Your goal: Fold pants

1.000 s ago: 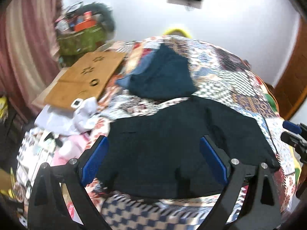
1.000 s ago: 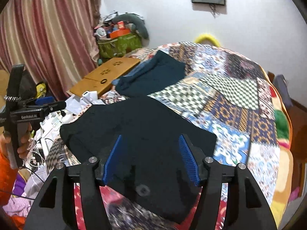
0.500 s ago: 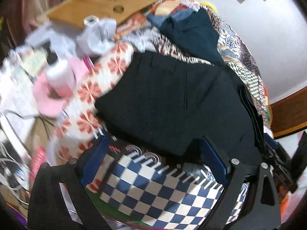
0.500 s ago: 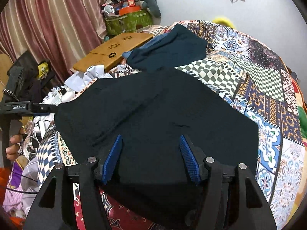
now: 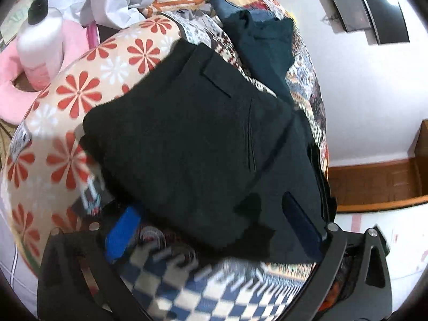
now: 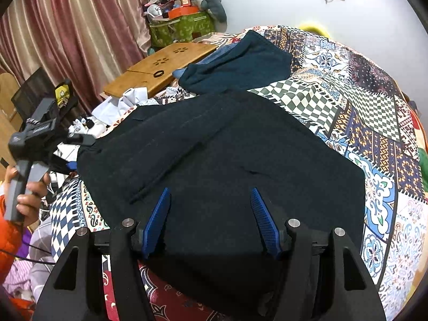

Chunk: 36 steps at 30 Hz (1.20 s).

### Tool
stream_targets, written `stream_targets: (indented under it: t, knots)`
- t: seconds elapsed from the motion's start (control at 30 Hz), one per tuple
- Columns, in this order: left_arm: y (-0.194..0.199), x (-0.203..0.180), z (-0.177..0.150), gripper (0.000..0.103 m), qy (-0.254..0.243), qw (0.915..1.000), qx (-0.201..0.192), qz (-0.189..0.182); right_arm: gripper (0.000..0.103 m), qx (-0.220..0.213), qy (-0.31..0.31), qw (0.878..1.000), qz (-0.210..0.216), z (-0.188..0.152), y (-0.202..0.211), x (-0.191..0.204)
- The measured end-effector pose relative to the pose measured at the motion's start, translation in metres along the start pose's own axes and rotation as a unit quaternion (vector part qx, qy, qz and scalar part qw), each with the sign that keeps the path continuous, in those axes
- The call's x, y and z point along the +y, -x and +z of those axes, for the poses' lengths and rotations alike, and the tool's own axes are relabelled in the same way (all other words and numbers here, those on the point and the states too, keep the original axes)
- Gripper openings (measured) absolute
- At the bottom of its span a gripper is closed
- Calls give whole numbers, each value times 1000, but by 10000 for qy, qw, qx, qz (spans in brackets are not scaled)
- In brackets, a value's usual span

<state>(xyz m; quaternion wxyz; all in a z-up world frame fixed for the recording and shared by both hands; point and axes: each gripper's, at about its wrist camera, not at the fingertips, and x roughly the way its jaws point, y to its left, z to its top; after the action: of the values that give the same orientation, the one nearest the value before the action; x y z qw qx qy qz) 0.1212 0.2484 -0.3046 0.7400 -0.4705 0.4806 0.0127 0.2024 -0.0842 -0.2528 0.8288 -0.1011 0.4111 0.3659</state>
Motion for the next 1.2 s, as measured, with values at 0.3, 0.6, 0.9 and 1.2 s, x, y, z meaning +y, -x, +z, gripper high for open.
stream_targets:
  t: [0.3, 0.6, 0.9, 1.2]
  knots:
    - [2, -14, 19, 35, -519, 9903, -538, 1169, 60, -41, -139, 9998, 110, 0, 5, -4]
    - [46, -110, 13, 25, -2244, 9376, -1662, 2072, 59, -361, -938, 9949, -124, -21, 53, -58]
    - [75, -236, -15, 23, -3457, 8972, -2384, 1366, 60, 195, -1454, 9849, -918, -71, 61, -115]
    - [40, -345, -63, 19, -4433, 8680, -2147, 624, 60, 163, -1586, 9845, -735, -86, 54, -121]
